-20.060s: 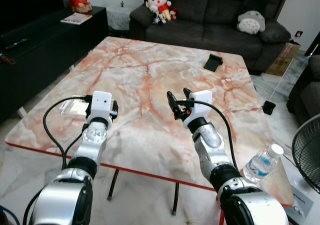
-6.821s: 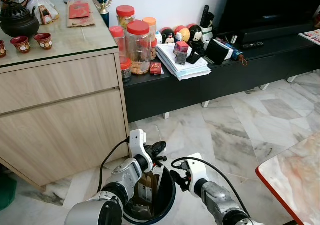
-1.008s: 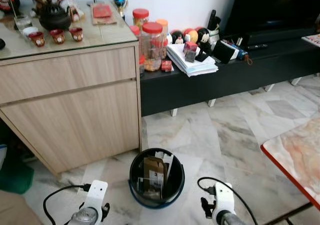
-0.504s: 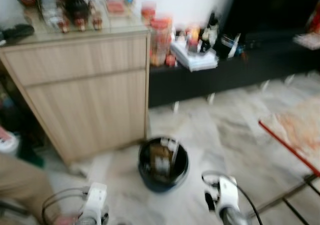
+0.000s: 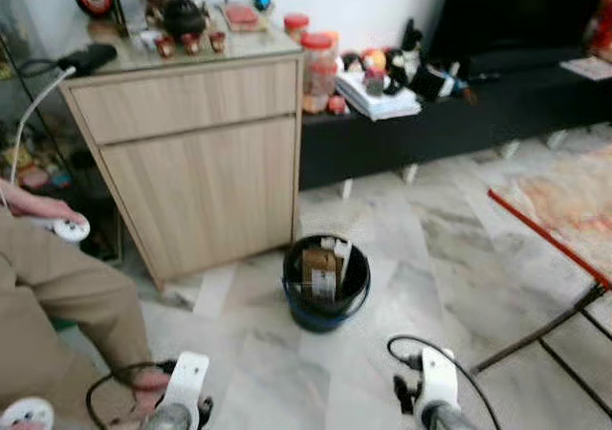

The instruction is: Picking trash to rubbish bin

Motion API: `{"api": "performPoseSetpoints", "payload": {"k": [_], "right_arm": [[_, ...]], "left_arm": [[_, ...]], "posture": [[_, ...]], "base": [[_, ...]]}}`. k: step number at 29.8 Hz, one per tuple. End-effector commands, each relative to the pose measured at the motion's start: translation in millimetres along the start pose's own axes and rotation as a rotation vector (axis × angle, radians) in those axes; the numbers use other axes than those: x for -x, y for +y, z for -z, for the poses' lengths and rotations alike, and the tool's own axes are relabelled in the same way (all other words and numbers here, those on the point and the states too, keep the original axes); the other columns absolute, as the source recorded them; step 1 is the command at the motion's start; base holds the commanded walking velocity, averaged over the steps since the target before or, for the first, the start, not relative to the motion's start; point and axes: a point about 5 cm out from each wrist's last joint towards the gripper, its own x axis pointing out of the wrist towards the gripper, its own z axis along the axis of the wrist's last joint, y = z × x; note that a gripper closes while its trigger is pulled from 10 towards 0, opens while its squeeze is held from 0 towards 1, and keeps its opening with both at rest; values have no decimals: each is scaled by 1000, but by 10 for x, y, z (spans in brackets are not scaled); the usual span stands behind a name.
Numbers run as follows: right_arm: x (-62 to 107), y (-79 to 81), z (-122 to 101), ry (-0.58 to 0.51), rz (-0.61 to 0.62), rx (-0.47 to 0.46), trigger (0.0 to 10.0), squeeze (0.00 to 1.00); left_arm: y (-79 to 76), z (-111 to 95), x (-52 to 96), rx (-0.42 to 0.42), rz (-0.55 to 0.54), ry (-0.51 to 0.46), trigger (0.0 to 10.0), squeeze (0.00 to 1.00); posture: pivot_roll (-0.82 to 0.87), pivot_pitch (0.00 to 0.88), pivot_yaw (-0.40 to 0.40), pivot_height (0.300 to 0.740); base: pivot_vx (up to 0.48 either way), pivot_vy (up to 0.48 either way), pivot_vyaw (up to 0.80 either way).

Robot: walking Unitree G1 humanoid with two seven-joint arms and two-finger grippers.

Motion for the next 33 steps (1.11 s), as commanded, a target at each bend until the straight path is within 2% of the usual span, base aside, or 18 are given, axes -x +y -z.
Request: {"api": "performPoseSetpoints", "payload": {"k": [1,15,33], "right_arm": [[-6,-15,-40,-11,3,-1,10000,0],[-7,-2,-43,-16,-5,-14,10000,0],[-5,10,-30,-14,-14,-13,10000,0]], "left_arm": [[-26,12,0,-5,4,4,10000,0],[-35,-22,-3,19,15,-18,10000,0],[-35,-10,-1,25,11,-13,10000,0]], "posture": [[92,42,-90,740],[86,54,-89,740],[84,53,-85,740]], "base": [[0,0,0],[0,0,0],[0,0,-786]]}}
